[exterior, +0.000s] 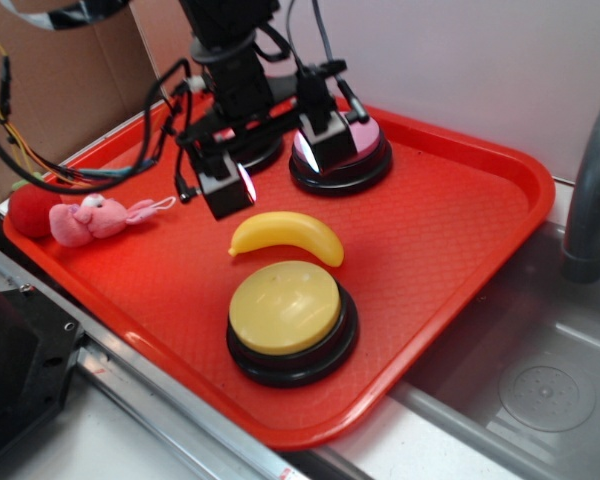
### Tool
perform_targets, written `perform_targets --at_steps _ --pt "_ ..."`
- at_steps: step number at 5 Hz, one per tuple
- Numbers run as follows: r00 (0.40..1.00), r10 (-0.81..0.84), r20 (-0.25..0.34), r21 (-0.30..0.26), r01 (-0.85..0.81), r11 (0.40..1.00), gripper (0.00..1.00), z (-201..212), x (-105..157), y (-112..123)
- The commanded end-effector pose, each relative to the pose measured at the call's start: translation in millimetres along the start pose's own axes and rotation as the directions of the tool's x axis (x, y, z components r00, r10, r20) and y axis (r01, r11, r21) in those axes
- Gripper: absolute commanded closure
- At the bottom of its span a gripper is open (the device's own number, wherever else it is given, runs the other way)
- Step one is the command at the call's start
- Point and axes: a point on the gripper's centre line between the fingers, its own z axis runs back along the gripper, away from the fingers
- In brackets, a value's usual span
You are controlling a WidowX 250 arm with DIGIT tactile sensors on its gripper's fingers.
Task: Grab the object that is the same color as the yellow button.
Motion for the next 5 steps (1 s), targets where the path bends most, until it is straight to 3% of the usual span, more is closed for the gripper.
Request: perform_targets --at_steps 1,3,4,5 --pt "1.000 0.010 0.023 0.029 -0.011 1.000 0.00 -32.1 13.7 -7.5" --pt "0.999 0.034 0.035 0.048 -0.035 0.998 0.02 -48.0 20.8 -9.1" --pt "0.999 0.010 0.042 0.055 -0.012 0.998 1.00 -46.4 19.1 -8.9" --pt "0.998 -0.054 0.031 0.080 0.052 0.995 1.00 -39.5 17.0 -10.6"
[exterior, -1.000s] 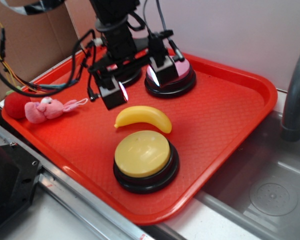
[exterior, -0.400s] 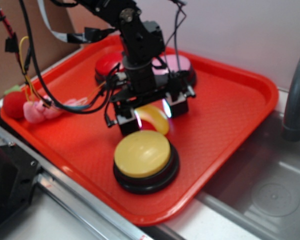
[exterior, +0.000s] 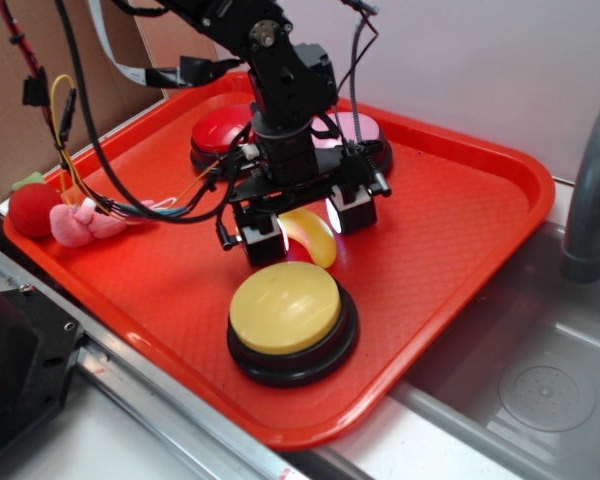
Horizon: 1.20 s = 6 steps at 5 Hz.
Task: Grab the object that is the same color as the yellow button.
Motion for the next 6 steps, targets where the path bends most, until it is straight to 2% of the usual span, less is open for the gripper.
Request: perform_targets --at_steps 1,2,3,5,6 --pt "0.977 -0.203 -0.073 0.028 0.205 0.978 1.00 39.5 18.6 -5.4" --pt "0.916 -0.379 -0.130 0.061 0.389 0.919 1.00 69.6 30.6 -3.8" --pt "0.828 -0.548 -0.115 0.047 0.556 0.830 1.00 104.3 39.4 0.4" --pt "0.657 -0.748 -0.096 -0.011 0.751 0.660 1.00 158.1 51.1 15.6" --pt "0.544 -0.838 -0.047 -0.030 0.838 0.545 1.00 173.2 50.5 21.7"
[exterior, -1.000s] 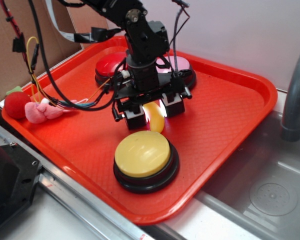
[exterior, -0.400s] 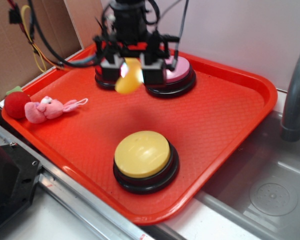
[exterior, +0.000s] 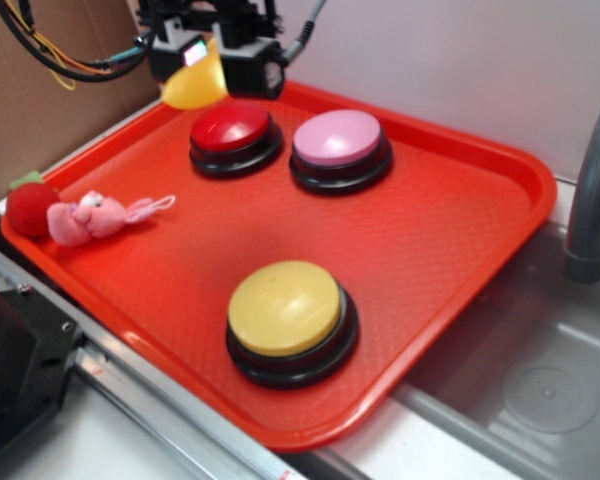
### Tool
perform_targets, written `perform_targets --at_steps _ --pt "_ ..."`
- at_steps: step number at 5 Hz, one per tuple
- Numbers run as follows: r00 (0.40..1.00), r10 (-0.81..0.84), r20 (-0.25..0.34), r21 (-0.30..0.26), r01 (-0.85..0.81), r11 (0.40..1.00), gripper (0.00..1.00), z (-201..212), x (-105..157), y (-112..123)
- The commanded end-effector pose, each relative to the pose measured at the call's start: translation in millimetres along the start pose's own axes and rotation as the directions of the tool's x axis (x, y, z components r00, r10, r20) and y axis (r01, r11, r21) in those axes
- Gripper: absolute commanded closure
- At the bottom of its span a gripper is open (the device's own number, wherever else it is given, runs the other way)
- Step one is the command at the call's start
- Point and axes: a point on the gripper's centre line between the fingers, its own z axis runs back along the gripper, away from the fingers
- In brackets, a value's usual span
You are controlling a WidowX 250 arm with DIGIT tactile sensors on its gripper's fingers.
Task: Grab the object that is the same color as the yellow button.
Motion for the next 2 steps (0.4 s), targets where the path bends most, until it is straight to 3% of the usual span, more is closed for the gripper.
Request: perform_targets --at_steps 1,2 --pt "0.947 -0.298 0.122 -0.017 0.303 0.953 1.00 41.5 1.2 4.6" --pt "0.965 -0.246 0.090 -0.044 0.250 0.967 1.00 39.7 1.3 9.3"
